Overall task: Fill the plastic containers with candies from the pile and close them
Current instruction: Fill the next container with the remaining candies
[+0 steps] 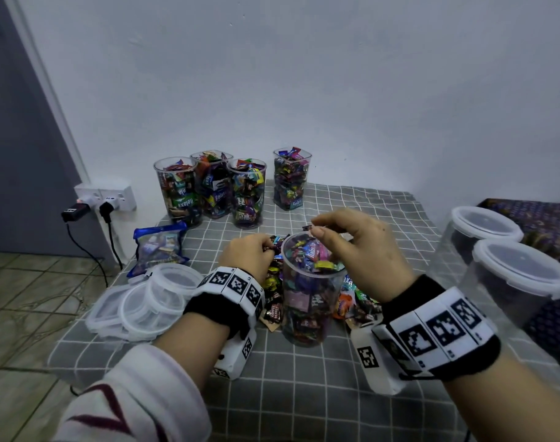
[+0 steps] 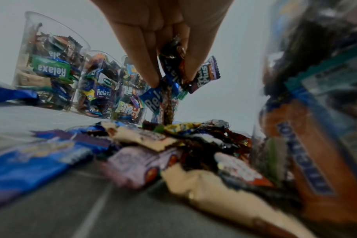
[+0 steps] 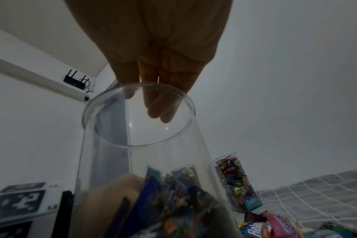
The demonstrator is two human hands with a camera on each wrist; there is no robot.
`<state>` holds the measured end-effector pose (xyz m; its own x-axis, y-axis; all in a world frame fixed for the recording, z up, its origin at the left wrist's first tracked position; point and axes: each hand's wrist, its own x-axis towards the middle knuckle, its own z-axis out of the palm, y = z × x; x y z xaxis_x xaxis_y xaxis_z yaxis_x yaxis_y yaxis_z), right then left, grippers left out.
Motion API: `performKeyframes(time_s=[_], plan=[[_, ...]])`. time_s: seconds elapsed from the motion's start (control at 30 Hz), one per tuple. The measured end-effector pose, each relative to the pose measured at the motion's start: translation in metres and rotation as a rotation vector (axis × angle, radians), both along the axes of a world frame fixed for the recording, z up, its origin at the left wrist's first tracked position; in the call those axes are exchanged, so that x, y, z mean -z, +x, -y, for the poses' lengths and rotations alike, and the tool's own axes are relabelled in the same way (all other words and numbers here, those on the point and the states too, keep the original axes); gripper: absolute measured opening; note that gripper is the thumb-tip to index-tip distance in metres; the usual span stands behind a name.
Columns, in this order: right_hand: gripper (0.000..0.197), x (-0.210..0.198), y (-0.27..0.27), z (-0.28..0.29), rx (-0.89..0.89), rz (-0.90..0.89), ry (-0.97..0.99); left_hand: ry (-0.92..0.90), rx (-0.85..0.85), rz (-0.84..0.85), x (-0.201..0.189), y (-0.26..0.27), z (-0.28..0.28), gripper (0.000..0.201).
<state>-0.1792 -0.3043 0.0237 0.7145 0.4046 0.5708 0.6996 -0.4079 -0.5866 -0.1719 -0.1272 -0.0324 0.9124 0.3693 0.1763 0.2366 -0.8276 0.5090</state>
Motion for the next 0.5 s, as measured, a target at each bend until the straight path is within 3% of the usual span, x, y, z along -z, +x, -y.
performKeyframes(time_s=[0.13, 0.27, 0.33, 0.5], plan=[[0.03, 0.007, -0.002, 0.007, 0.094, 0.006, 0.076, -0.006, -0.004, 0.009, 0.0, -0.001, -0.003, 0.016], [0.101, 0.017, 0.001, 0.015, -0.089, -0.437, 0.008, -0.03, 0.004, 0.01, 0.0, -0.001, -0.005, 0.016], [0.119, 0.023, 0.002, 0.015, -0.207, -0.581, 0.038, -0.022, 0.002, 0.012, 0.0, -0.001, -0.005, 0.017], [0.109, 0.031, 0.004, 0.013, -0.218, -0.653, 0.137, -0.047, 0.012, 0.03, -0.002, -0.003, -0.002, 0.017]])
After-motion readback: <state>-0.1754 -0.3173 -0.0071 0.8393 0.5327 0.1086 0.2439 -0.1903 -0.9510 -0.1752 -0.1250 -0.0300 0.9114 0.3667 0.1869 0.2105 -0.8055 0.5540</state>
